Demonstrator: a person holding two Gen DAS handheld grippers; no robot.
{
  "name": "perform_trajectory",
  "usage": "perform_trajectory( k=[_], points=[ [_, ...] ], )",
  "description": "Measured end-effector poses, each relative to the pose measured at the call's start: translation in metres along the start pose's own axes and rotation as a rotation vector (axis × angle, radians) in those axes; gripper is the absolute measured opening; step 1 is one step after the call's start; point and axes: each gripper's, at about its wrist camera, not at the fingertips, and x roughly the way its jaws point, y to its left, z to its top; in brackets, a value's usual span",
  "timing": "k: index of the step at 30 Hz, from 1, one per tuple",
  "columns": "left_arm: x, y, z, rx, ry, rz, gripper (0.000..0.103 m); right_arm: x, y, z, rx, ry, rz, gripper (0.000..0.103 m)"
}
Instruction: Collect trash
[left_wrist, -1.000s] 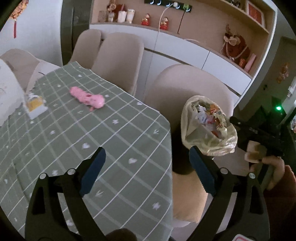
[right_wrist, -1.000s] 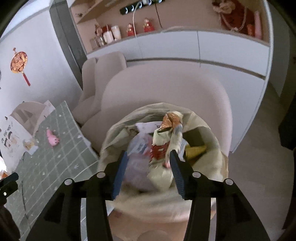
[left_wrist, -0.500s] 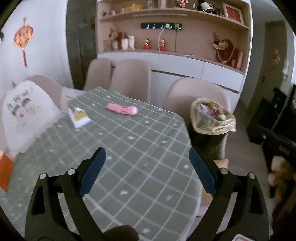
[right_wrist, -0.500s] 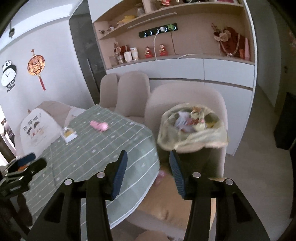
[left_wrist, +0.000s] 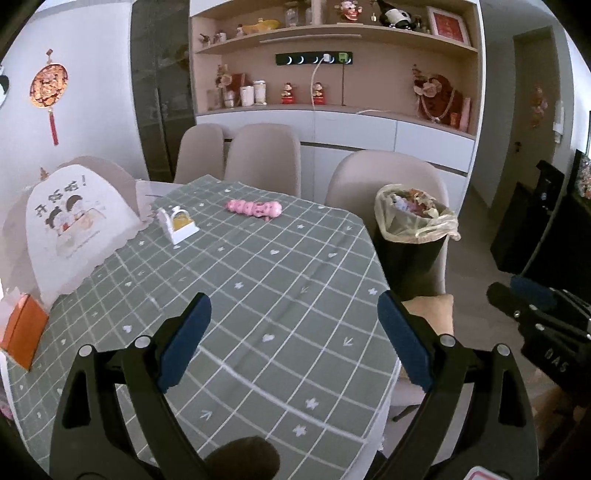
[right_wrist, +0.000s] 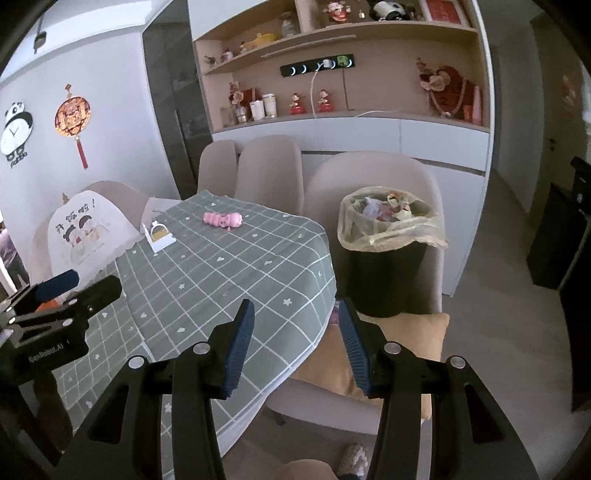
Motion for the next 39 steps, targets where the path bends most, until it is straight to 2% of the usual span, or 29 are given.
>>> perform_trajectory(
  k=[12, 39],
  points=[
    [-0.008, 0.005, -0.004, -0.003, -0.013, -0.005, 0.087, -0.019, 0.009, -0.010, -0.021, -0.022, -0.045, 0.045],
    [-0.011, 0.008, -0.003, -0.016, -0.014, 0.012, 0.087, -0.020, 0.010, -0.003, -0.031, -0.033, -0.036, 0.045]
  ],
)
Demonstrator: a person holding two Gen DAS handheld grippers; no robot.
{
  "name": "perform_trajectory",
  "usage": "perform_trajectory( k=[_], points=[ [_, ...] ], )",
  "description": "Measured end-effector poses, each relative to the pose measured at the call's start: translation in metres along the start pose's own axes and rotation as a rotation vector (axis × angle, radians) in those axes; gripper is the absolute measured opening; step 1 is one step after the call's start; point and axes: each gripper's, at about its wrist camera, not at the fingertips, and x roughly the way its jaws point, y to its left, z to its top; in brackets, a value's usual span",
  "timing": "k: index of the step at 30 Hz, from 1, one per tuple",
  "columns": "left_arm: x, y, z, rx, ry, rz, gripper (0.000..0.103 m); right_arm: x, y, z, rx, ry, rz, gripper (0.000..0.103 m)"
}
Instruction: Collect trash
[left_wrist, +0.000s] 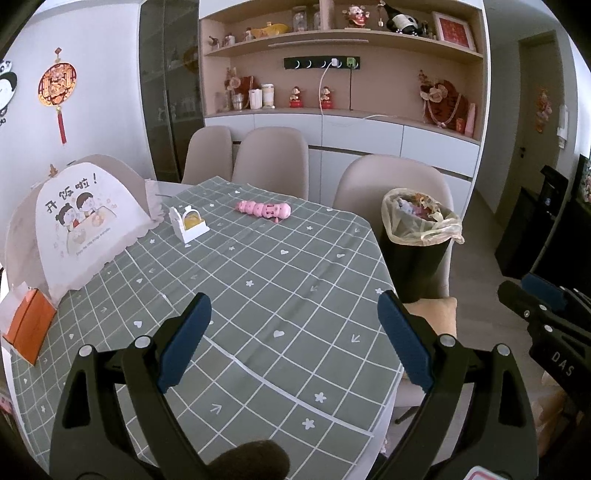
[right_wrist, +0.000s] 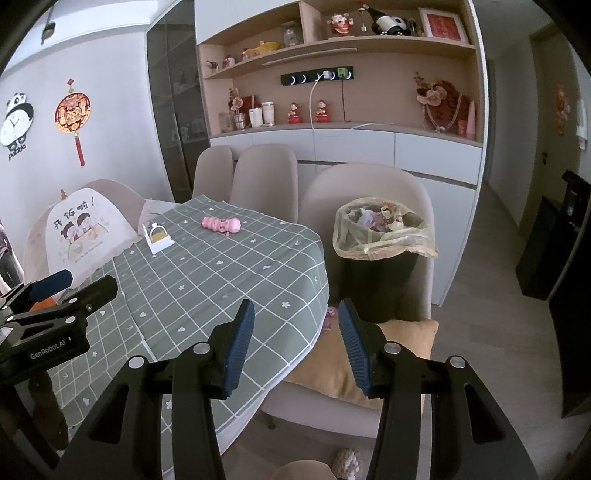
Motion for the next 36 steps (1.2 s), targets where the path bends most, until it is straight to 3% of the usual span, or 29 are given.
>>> perform_trajectory(
  k=[36],
  points=[
    [-0.0033, -0.0039, -0.0017, 0.000, -0.007, -0.003, 0.087, -0.0016, -0.0054, -0.0008, 0.009, -0.012, -0.007, 0.045]
  ],
)
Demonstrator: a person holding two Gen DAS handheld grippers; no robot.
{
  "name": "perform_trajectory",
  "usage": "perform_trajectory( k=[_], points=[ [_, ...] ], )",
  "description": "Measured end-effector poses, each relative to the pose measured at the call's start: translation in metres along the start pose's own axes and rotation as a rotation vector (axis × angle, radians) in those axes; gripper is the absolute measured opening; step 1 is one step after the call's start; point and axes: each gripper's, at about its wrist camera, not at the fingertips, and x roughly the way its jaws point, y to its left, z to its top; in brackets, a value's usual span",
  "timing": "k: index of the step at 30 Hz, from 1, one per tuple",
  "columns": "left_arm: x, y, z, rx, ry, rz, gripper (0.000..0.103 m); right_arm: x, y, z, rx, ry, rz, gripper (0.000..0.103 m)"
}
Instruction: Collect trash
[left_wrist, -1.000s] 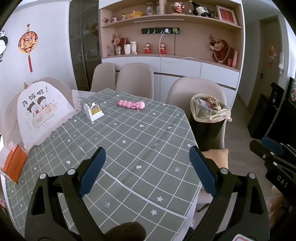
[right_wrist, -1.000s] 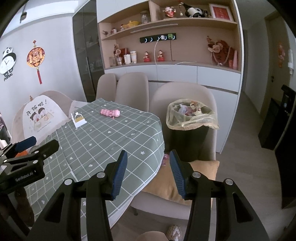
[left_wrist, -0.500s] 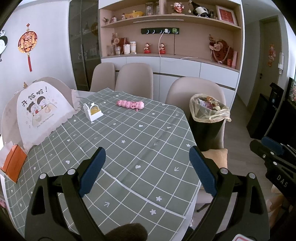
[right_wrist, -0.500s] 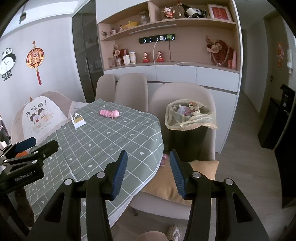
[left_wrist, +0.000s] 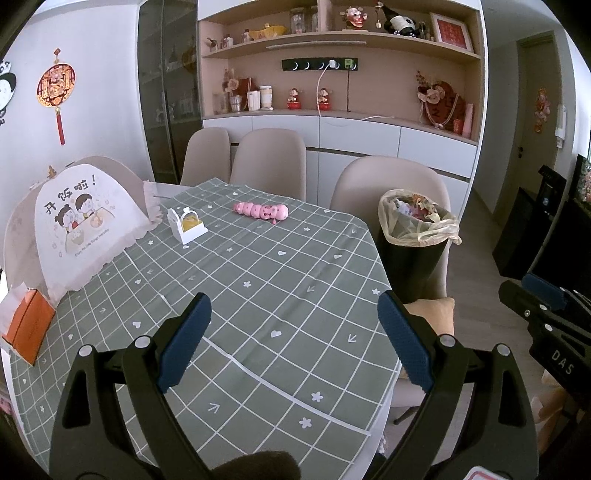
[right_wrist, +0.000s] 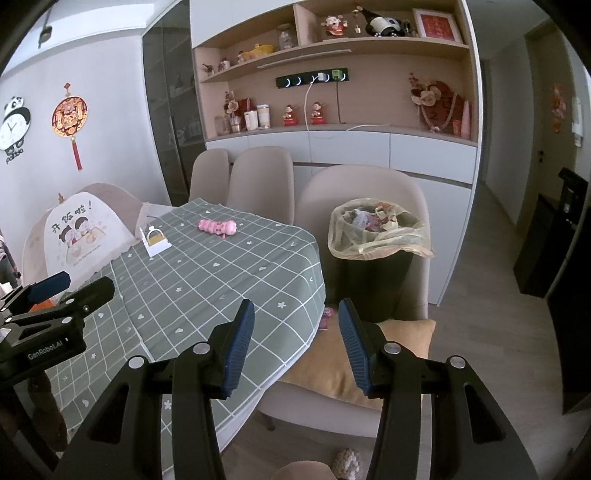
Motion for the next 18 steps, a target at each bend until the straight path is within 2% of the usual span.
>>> perform_trajectory(
  k=[11, 16, 18],
  points=[
    [-0.002, 0.002, 0.001, -0.006, -0.010, 0.009, 0.087, 0.000, -0.001, 0.000, 0.000, 0.001, 0.003, 0.045],
    [0.014, 0.030, 0.018, -0.099, 0.006, 0.032, 0.087, -0.005, -0.006, 0.008, -0.002, -0.022, 0.032, 0.045],
    [0.029, 0.050, 0.032, -0.165, -0.003, 0.075, 0.087, -0.019, -0.003, 0.029, -0.028, -0.061, 0.112, 0.047]
  ],
)
